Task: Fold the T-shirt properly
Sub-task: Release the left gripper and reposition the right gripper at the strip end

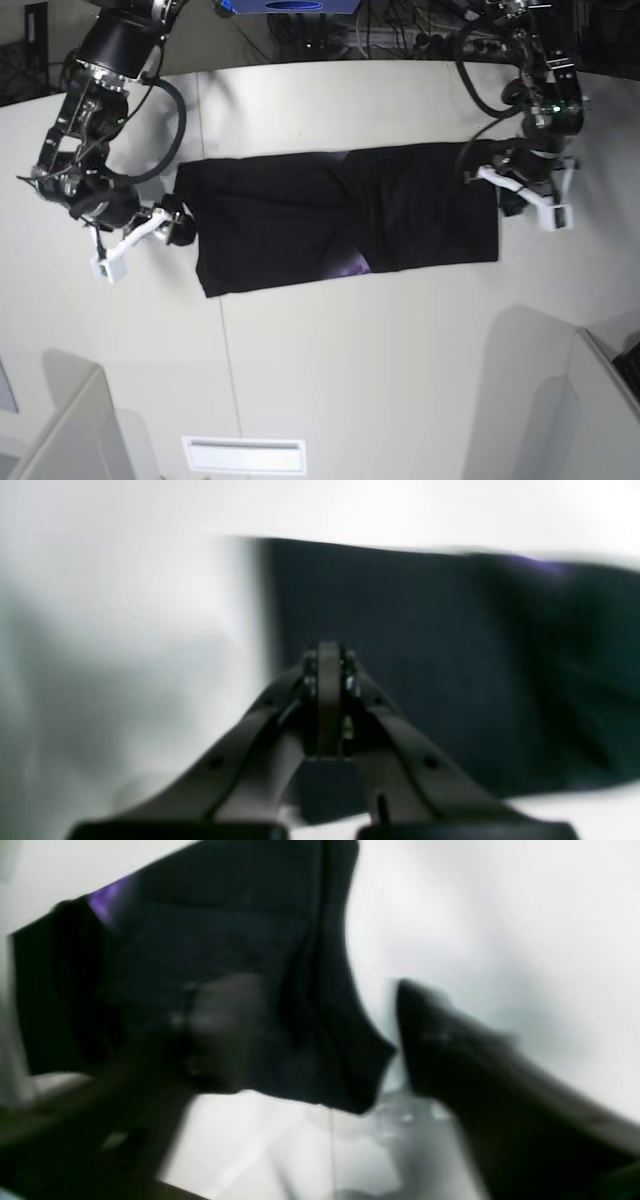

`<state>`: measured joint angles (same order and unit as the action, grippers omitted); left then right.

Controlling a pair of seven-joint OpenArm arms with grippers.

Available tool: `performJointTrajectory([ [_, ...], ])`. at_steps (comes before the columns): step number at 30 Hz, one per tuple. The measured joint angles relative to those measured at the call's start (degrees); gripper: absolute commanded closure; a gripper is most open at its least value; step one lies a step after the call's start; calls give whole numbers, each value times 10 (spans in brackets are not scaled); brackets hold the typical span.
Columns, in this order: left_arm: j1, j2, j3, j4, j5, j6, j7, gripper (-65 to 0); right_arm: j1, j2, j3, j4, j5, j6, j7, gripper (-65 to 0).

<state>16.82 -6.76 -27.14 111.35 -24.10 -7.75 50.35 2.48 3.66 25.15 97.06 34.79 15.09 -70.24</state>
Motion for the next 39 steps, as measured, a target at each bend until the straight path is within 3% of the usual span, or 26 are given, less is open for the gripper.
performJointTrajectory([
  [1,5,-1,-36,-1,0,-2,0,0,8,0,7,-9,0,0,3,-518],
  [3,14,-1,-116,-3,3,-38,-2,0,21,5,13,-31,-2,0,5,-503],
  [6,16,1,-213,-20,3,-130,0,0,46,9,12,-87,-3,0,4,-488],
  [8,10,1,-254,-52,5,-162,1,0,63,9,12,-130,-2,4,6,-489],
  [14,12,-44,-268,-156,2,-173,-4,0,68,14,-17,-178,-4,3,39,-489],
  [21,-2,-47,-265,-189,3,-180,0,0,46,10,-74,-186,5,4,48,-489],
  [24,-15,-47,-260,-191,3,-180,-2,0,31,9,-87,-183,45,4,57,-489],
  [33,-46,-44,-127,-218,1,-178,-10,0,31,9,-133,-205,65,7,106,-486],
  [34,-52,-46,-120,-226,1,-178,-10,0,33,8,-134,-214,69,9,109,-477],
  [36,-62,-47,-113,-248,5,-177,-7,0,37,9,-134,-232,72,10,127,-401],
  [39,-78,-46,-108,-275,-1,-178,-15,0,35,9,-134,-247,65,10,155,-191],
])
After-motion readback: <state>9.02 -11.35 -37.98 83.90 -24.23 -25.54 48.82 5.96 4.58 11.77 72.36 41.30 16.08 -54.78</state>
